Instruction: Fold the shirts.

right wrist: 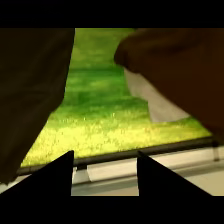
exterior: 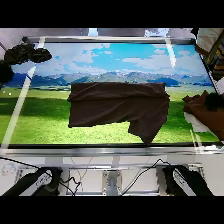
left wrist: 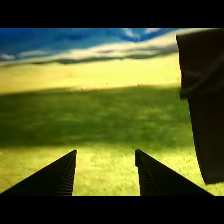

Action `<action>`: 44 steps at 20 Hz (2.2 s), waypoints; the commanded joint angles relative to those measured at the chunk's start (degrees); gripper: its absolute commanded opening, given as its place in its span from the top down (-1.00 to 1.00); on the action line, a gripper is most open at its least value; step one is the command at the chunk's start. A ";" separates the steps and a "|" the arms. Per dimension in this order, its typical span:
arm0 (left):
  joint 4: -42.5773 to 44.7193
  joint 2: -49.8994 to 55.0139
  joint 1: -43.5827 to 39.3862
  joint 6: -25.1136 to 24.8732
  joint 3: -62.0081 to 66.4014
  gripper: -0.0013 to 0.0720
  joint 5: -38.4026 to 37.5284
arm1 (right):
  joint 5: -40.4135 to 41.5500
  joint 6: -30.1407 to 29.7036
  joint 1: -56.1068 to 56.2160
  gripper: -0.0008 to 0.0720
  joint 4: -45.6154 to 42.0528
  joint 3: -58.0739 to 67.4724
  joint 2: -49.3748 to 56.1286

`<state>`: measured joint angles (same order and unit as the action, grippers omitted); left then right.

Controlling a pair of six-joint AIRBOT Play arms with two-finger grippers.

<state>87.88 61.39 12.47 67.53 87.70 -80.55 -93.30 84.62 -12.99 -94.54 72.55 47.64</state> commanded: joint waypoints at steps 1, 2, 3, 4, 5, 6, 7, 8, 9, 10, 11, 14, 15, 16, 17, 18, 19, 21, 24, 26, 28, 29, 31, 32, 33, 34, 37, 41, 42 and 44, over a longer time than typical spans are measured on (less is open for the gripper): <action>-5.88 -1.68 0.04 -0.68 -21.40 -0.14 3.85 | -1.86 1.31 0.00 -0.24 6.71 -15.54 -4.72; -8.66 -1.62 0.04 -1.03 -27.74 -0.21 6.29 | -0.76 1.31 0.00 -0.24 10.08 -19.96 -5.99; -11.63 -1.62 0.04 -0.92 -34.29 -0.44 8.68 | -0.11 1.60 0.00 -0.24 12.92 -24.04 -7.02; -14.60 -1.62 0.04 -0.48 -39.36 -0.60 9.68 | 0.92 2.54 0.00 -0.24 15.50 -28.13 -7.96; -17.66 -1.62 0.04 -0.09 -43.95 -0.67 10.38 | 2.29 2.86 0.00 -0.24 17.88 -31.69 -8.79; -21.49 -1.62 0.04 -0.24 -48.35 -0.69 11.04 | 4.39 3.69 0.00 -0.24 20.55 -35.21 -9.60; -25.00 -1.60 0.04 -0.50 -51.80 -0.71 12.28 | 6.69 4.57 0.00 -0.24 23.21 -38.29 -10.16; -28.09 -1.60 0.04 -0.52 -54.34 -0.71 14.16 | 8.98 4.98 0.00 -0.24 25.46 -40.85 -10.40; -31.26 -1.55 0.04 -0.74 -56.48 -0.71 16.94 | 11.72 5.40 0.00 -0.24 27.41 -43.08 -10.40; -33.62 -1.49 0.04 -0.76 -57.86 -0.71 19.78 | 15.30 5.46 0.00 -0.25 29.00 -45.18 -10.40; -35.58 -1.49 0.04 -0.70 -58.86 -0.71 22.71 | 18.95 5.66 0.00 -0.24 29.90 -46.82 -10.40; -39.47 -0.17 0.04 -0.63 -59.71 -0.69 28.26 | 27.34 7.91 0.00 -0.24 28.96 -48.72 -10.40; -40.17 1.07 0.04 -0.61 -59.71 -0.69 30.12 | 29.07 8.79 0.00 -0.24 28.76 -48.72 -10.40; -41.07 2.78 0.04 -0.61 -59.71 -0.69 32.20 | 30.03 8.85 0.00 -0.24 28.87 -48.72 -10.40; -42.01 4.44 0.04 -0.63 -59.71 -0.68 33.99 | 30.42 8.85 0.00 -0.24 28.76 -48.72 -10.40; -43.08 6.16 0.04 -0.66 -59.71 -0.62 35.30 | 30.40 8.83 0.00 -0.24 28.50 -48.72 -10.40; -44.48 7.69 0.04 -0.81 -59.71 -0.43 35.98 | 30.42 8.85 0.00 -0.24 27.69 -48.72 -10.40; -48.65 10.10 0.04 -2.54 -59.71 -0.30 37.20 | 31.15 10.69 -0.02 -0.24 24.57 -48.72 -10.40; -55.25 10.78 0.04 -8.15 -59.71 0.44 37.57 | 33.57 14.97 -0.02 -0.24 20.31 -48.72 -10.40; -57.13 10.78 0.04 -10.03 -59.71 0.78 37.48 | 34.23 16.24 -0.02 -0.24 20.31 -48.72 -10.40; -57.86 10.78 0.04 -10.62 -59.71 0.93 37.44 | 34.25 17.77 -0.02 -0.24 19.80 -49.20 -10.38; -57.88 10.78 0.04 -10.62 -59.71 0.93 37.44 | 34.71 19.23 -0.02 -0.24 19.10 -50.10 -10.38; -57.86 10.78 0.04 -10.71 -59.71 0.93 37.42 | 37.90 24.06 -0.02 -0.24 20.00 -53.62 -10.38; -57.88 10.78 0.04 -11.26 -59.71 0.93 37.35 | 40.65 25.66 -0.02 -0.24 22.97 -56.06 -10.38; -57.88 10.78 0.04 -11.96 -59.71 0.93 37.22 | 44.24 25.73 -0.02 -0.24 28.48 -59.04 -10.36; -57.88 10.78 0.04 -12.09 -59.71 0.93 37.22 | 47.98 25.20 -0.02 -0.24 34.49 -62.03 -10.36; -57.88 10.78 0.04 -12.09 -59.71 0.93 37.22 | 56.65 19.89 0.00 -0.24 50.34 -70.34 -10.34; -57.86 10.78 0.04 -12.09 -59.71 0.93 37.22 | 59.76 20.52 0.00 -0.05 51.78 -73.83 -10.34; -57.88 10.78 0.04 -12.09 -59.71 0.93 37.22 | 61.09 20.55 0.00 0.19 51.80 -73.83 -10.34; -57.88 10.78 0.04 -12.09 -59.71 0.93 37.22 | 64.37 20.55 0.00 0.52 51.93 -73.83 -10.34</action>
<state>30.02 72.14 12.47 55.53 27.92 -43.31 -34.39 105.43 -12.99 -43.64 0.01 37.23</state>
